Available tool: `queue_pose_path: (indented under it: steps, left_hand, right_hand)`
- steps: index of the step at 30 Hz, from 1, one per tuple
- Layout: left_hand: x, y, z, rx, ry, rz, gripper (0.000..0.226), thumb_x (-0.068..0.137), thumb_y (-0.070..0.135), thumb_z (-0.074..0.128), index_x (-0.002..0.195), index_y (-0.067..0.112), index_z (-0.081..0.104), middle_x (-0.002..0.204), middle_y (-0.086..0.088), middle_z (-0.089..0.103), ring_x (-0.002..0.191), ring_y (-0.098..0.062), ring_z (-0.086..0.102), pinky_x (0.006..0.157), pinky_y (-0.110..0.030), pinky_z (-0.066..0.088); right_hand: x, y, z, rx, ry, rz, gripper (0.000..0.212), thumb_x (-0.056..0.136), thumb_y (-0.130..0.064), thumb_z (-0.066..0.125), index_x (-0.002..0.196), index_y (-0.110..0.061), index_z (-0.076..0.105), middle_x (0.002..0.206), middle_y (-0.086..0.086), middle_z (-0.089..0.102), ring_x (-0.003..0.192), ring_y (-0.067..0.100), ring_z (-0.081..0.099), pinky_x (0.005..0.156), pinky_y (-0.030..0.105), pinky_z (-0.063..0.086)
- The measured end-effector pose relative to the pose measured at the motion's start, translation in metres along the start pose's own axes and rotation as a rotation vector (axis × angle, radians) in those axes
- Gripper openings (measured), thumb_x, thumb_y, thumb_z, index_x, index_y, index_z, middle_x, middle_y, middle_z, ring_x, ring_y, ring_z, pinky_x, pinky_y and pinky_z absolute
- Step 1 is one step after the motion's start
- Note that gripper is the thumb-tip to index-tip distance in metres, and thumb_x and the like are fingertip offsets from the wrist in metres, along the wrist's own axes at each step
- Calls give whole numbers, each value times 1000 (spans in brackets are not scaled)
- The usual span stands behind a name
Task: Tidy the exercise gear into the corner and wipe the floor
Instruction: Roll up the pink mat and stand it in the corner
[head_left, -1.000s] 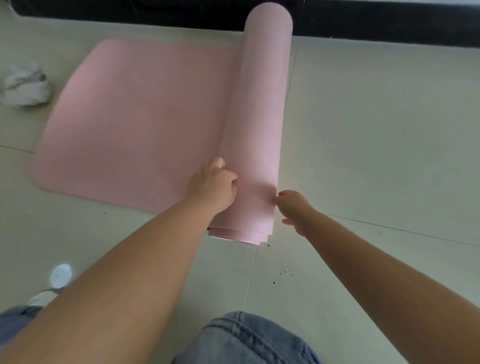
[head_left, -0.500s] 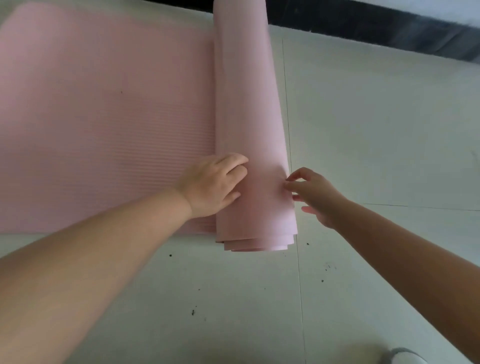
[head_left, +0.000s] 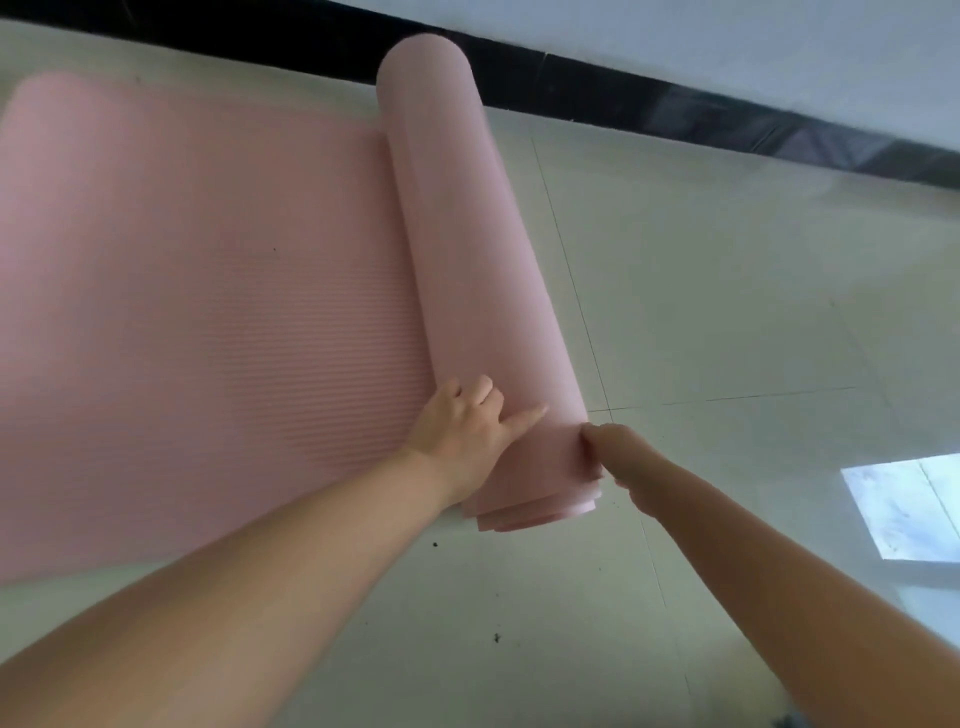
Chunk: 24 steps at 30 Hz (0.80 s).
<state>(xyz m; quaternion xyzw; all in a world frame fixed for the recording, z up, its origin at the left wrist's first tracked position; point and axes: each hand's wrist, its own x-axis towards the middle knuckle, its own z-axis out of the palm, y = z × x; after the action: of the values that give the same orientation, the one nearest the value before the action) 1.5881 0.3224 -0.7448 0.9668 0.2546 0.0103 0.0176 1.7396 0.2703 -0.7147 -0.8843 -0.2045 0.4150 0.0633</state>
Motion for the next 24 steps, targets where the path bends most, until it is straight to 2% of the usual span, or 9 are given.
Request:
queue_pose_path:
  steps: [1, 2, 4, 6, 9, 13, 18, 21, 24]
  left_hand:
    - [-2, -3, 1, -13, -40, -16, 67, 84, 2, 27, 144, 30, 33, 116, -12, 54, 117, -26, 46, 91, -33, 37]
    - [-6, -8, -1, -26, -26, -23, 66, 82, 0, 22, 139, 29, 41, 115, -12, 55, 117, -26, 45, 90, -33, 38]
    - [-16, -20, -11, 16, 56, -58, 55, 68, 2, 27, 90, 26, 71, 86, -7, 65, 92, -24, 51, 66, -27, 45]
    - [-27, -32, -1, -11, 83, -25, 41, 61, 8, 28, 55, 18, 67, 76, -4, 69, 83, -21, 45, 54, -23, 46]
    - [-39, -43, -1, -3, 85, 2, 34, 60, 11, 32, 54, 14, 65, 72, -2, 71, 73, -21, 61, 50, -23, 47]
    - [-44, -50, -4, -79, 182, -93, 35, 67, 21, 38, 81, 15, 70, 52, -3, 59, 48, -24, 59, 45, -23, 43]
    - [-48, -49, 1, -122, 211, -290, 38, 77, 34, 41, 67, 16, 72, 57, -5, 56, 52, -24, 58, 43, -23, 42]
    - [-47, -43, -2, -146, 190, -385, 40, 75, 38, 42, 57, 11, 67, 61, -6, 58, 54, -25, 59, 44, -24, 42]
    - [-46, -41, -11, -233, 163, -568, 47, 74, 47, 45, 58, 6, 63, 68, -9, 60, 64, -30, 62, 49, -29, 47]
  right_hand:
    - [-6, -4, 3, -29, 21, -21, 36, 100, -18, 33, 127, 1, 48, 131, 17, 49, 112, 29, 49, 100, 35, 39]
    - [-10, -7, 4, -58, 34, -38, 32, 99, -14, 34, 119, 2, 52, 123, 19, 52, 100, 27, 51, 92, 34, 43]
    - [-17, -14, 6, -131, 53, -93, 28, 95, -7, 37, 112, 4, 56, 108, 15, 52, 92, 25, 49, 77, 30, 43]
    - [-24, -21, 8, -149, 9, -141, 26, 93, -6, 42, 113, 0, 58, 103, 10, 48, 92, 23, 44, 66, 25, 38]
    - [-34, -33, 14, -154, -94, -224, 17, 91, -6, 46, 102, -7, 60, 98, 7, 49, 88, 20, 44, 68, 24, 35]
    - [-25, -44, 19, -34, -81, -277, 18, 87, 2, 47, 75, -11, 51, 73, 1, 50, 70, 14, 47, 61, 21, 39]
    - [-4, -41, 34, 224, -59, -180, 14, 90, -1, 38, 88, -11, 47, 71, 5, 49, 58, 18, 55, 58, 24, 46]
    - [1, -37, 50, 178, -90, -148, 4, 88, -11, 47, 83, -12, 48, 82, 7, 44, 77, 21, 44, 73, 32, 43]
    - [1, -38, 54, 228, -114, -184, 5, 86, -11, 51, 84, -5, 52, 81, 5, 39, 85, 19, 35, 101, 51, 41]
